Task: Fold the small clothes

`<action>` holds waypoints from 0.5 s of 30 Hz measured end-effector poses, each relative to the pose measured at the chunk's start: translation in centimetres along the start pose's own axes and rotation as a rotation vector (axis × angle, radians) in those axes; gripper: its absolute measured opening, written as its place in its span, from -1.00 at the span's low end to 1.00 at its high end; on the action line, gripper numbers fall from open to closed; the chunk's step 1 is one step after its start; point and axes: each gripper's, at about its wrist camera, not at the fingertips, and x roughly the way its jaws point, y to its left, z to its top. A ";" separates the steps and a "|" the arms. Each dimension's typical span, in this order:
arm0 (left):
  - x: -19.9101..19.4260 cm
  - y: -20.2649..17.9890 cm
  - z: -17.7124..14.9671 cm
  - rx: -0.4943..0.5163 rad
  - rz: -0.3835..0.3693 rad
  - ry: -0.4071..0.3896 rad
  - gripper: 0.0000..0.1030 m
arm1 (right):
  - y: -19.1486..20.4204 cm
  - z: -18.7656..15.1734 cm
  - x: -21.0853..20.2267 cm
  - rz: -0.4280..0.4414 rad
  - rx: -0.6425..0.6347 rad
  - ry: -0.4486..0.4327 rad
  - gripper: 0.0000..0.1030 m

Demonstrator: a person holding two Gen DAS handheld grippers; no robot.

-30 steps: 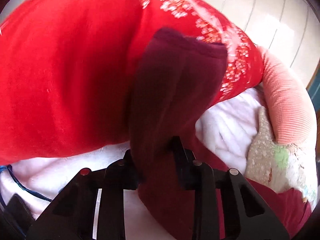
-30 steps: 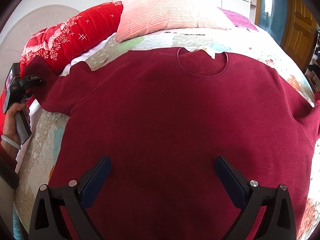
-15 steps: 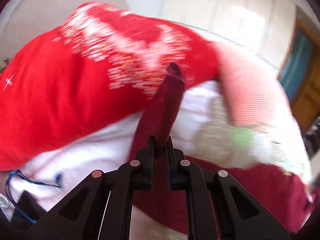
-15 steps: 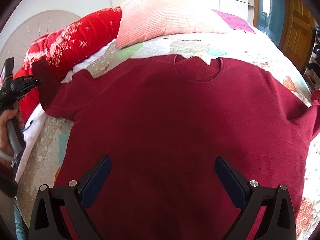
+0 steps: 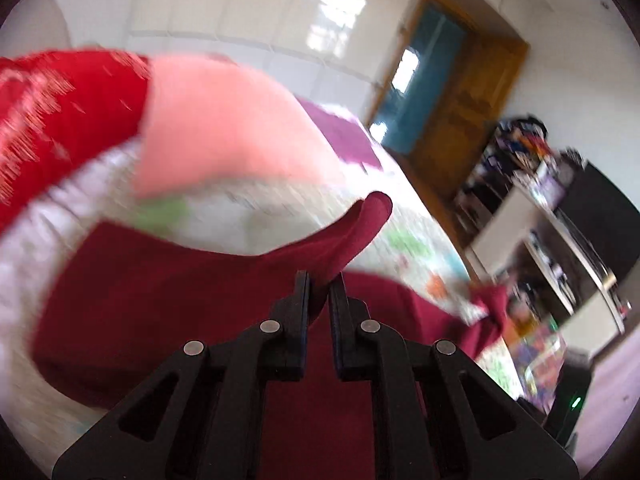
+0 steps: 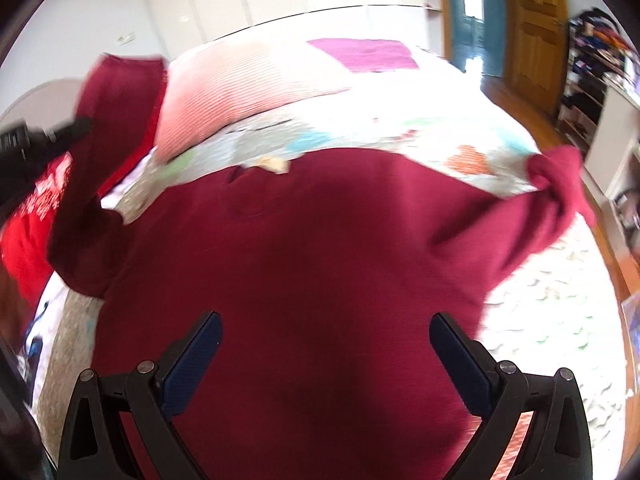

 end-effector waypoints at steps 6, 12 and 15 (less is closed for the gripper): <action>6.7 -3.5 -5.6 0.009 -0.050 0.192 -0.83 | -4.4 0.0 0.5 -0.034 0.096 0.023 1.00; 3.8 -3.3 -6.2 0.004 -0.126 0.245 0.07 | -6.3 0.8 -0.2 -0.024 0.151 -0.012 1.00; -0.4 -2.6 -5.3 0.080 -0.047 0.185 0.07 | -5.9 1.4 -0.4 0.033 0.147 -0.028 1.00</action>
